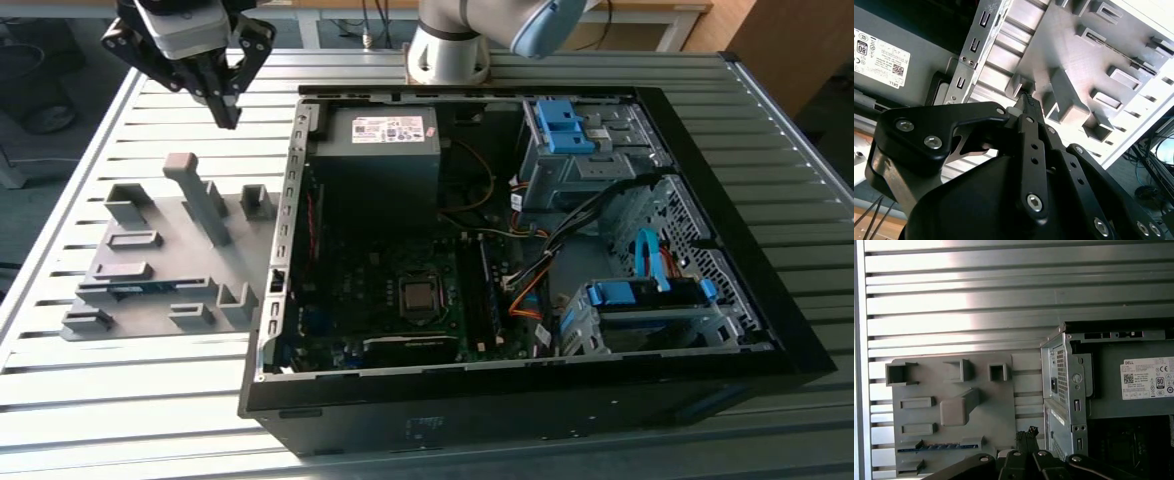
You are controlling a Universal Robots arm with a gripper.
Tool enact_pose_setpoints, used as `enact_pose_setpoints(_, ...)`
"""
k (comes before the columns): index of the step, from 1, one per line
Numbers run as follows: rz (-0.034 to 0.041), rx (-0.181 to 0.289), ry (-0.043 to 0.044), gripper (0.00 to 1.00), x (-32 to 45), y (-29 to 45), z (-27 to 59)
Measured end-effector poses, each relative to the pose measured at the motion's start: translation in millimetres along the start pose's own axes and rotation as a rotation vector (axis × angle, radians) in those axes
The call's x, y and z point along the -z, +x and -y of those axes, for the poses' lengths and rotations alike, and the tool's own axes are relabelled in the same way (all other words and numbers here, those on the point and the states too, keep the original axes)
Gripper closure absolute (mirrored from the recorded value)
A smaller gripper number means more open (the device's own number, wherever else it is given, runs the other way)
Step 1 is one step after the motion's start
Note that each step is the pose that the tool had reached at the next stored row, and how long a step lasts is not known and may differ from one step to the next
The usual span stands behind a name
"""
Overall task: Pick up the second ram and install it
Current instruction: 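Reach for the second ram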
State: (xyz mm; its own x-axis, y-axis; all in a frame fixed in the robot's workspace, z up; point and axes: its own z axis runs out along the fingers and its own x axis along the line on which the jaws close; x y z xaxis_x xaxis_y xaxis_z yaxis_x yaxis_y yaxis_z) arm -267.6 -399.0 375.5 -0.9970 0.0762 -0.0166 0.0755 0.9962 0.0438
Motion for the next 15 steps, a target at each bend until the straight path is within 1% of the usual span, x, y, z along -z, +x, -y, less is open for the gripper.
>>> enact_pose_setpoints(15, -0.0001, 0.0, 0.0, 0.89, -1.3, 7.0, 0.6)
